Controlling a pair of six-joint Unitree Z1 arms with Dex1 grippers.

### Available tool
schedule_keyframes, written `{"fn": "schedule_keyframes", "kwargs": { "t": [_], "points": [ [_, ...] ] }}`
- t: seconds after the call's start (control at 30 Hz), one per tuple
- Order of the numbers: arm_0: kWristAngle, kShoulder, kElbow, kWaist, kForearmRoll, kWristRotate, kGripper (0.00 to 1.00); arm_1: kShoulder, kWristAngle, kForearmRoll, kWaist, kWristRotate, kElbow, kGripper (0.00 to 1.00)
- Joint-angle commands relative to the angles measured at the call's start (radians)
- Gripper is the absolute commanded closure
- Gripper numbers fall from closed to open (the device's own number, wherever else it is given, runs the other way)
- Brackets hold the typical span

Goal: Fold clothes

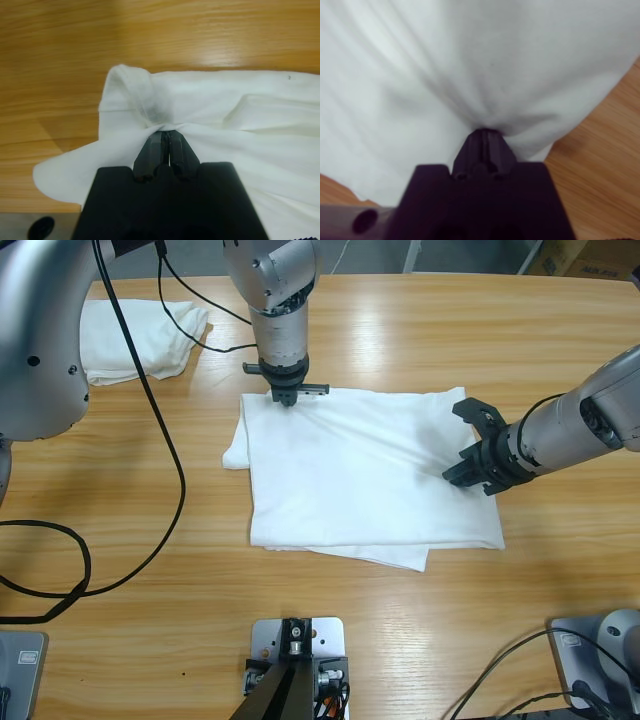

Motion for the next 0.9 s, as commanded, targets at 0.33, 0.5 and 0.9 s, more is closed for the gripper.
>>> {"fn": "schedule_keyframes", "kwargs": {
  "t": [0.33,0.5,0.9],
  "points": [
    [0.200,-0.176,-0.561,-0.069,0.165,0.236,1.000,-0.410,-0.203,0.454,0.002,-0.086,-0.221,1.000],
    [0.211,-0.267,-0.519,-0.089,0.171,0.210,1.000,-0.478,-0.209,0.542,0.003,-0.054,-0.249,1.000],
    [0.307,-0.851,0.587,-0.106,-0.123,0.104,1.000,-0.638,-0.125,0.571,-0.061,0.049,-0.148,0.000]
  ]
}}
